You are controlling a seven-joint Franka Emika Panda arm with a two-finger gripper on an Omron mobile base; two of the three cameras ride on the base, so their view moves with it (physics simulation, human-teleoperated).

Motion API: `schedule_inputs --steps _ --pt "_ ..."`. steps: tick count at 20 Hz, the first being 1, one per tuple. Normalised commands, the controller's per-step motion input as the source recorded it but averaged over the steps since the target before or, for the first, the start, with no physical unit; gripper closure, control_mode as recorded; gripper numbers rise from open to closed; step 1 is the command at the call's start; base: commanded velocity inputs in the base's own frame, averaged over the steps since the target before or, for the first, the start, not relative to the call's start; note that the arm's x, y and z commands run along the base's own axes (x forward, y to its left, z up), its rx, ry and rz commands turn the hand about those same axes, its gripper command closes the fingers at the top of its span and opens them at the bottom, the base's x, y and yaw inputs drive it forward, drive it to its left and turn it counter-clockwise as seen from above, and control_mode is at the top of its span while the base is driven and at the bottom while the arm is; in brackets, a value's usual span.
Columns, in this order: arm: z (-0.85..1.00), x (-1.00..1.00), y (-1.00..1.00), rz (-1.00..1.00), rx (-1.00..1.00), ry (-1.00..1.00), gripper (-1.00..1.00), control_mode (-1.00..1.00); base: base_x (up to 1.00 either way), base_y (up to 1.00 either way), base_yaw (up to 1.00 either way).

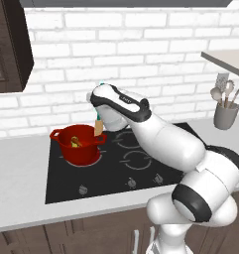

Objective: Put the carrot and cucumber in the pot. Retrieve the spatula and lightly stir the vegetables in the pot.

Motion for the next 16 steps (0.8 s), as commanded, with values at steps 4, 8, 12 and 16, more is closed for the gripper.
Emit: schedule_inputs --steps 4,8,12,16 --pt "-0.11 0.46 0.28 0.05 -0.11 0.02 1.00 -1.00 0.00 0.00 0.00" --pt "-0.08 0.22 0.33 0.15 -0.03 0.05 1.00 -1.00 0.00 0.00 0.00" --pt "-0.06 0.00 0.39 0.26 0.00 0.02 1.00 -1.00 0.00 0.00 0.00" --pt "-0.12 0.11 0.16 0.31 0.00 0.00 1.00 -1.00 0.00 0.00 0.00"
